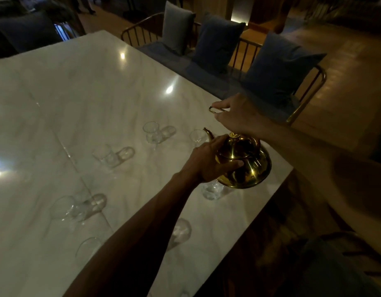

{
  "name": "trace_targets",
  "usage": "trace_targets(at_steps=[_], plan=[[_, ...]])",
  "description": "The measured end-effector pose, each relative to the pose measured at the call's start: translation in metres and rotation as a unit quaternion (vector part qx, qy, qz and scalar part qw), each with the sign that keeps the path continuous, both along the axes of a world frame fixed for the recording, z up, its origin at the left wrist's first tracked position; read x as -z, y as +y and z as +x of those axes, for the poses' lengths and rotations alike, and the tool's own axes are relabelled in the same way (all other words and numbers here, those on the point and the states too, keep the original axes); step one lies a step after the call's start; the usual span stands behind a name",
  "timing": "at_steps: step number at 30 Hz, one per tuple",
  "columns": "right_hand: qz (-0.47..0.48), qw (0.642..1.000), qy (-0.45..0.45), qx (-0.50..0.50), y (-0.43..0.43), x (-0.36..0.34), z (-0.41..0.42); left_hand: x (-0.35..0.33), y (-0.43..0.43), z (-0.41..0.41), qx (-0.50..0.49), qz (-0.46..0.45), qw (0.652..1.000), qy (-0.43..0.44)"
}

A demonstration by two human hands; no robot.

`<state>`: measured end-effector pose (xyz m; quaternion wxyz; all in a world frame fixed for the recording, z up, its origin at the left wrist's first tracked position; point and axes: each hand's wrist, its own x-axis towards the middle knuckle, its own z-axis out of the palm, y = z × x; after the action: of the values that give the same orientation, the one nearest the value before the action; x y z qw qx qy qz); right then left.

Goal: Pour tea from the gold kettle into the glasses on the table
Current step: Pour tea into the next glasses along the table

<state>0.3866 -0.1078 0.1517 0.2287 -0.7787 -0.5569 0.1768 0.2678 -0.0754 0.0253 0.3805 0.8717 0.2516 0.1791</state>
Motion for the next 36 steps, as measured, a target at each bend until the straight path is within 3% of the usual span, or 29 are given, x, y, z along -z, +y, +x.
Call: trace_targets(at_steps=[8,22,36], plan=[[0.014,1.0,0.019,0.003,-0.042,0.0,-0.067,0.004,-0.037,-0.07,0.005,-0.015,1.0,0.008],[-0.049,0.998,0.049,-0.008,-0.137,0.047,-0.162,0.056,-0.147,-0.172,-0.013,-0.068,0.997,0.015],[-0.125,0.989,0.044,-0.062,-0.151,0.071,-0.211,0.081,-0.191,-0.22,-0.043,-0.112,0.993,-0.004]])
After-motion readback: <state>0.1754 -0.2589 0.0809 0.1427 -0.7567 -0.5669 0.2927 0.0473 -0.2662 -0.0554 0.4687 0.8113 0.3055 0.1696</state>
